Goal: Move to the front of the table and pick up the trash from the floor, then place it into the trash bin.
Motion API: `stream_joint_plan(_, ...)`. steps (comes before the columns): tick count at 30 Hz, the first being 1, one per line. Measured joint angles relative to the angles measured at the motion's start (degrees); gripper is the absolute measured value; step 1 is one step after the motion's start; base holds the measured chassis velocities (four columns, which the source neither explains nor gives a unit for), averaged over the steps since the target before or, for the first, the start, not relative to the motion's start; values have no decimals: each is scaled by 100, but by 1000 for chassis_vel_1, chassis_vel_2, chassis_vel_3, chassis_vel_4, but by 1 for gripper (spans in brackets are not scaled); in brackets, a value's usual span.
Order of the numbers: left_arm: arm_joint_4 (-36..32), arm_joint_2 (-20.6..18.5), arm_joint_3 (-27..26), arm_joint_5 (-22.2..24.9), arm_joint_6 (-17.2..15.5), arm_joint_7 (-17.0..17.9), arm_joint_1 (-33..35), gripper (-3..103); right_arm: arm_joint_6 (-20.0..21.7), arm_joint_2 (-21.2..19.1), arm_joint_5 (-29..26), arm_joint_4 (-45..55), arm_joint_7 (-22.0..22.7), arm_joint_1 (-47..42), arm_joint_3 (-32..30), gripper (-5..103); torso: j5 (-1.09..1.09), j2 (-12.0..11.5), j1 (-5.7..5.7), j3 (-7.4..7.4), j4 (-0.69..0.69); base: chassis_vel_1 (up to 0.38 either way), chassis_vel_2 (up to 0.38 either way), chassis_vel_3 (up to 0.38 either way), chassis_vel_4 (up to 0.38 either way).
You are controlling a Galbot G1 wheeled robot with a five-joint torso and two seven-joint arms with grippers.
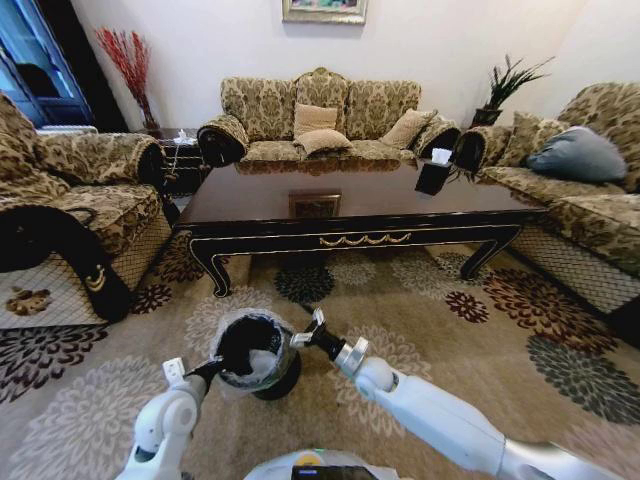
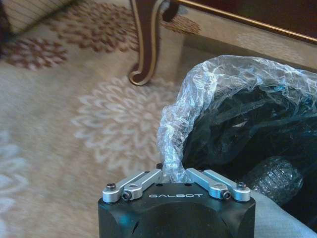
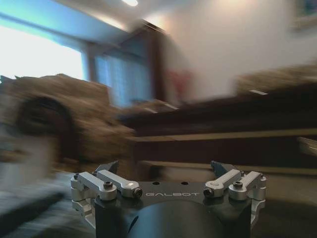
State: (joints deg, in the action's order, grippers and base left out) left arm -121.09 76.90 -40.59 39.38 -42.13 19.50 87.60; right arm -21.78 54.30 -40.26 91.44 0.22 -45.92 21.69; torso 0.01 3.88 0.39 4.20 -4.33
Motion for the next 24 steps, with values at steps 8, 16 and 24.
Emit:
stream_joint_plan(8, 59, -164, -61, -442, 1, 70, 159, 2, 988, 201, 306, -503, 2031, -194, -624, 100, 0, 0, 0, 0, 0, 0, 0, 0, 0)
stream_joint_plan(16, 183, -169, -48, -399, 0, 62, 224, 2, 1164, 272, 328, -568, 2414, -283, -1018, 100, 0, 0, 0, 0, 1, 0, 0, 0, 0)
stream_joint_plan(24, 513, 8, 131, -283, 0, 74, 63, 2, 1219, 301, 573, -583, 2603, -530, -1214, 100, -1, 0, 0, 0, 0, 0, 0, 0, 0)
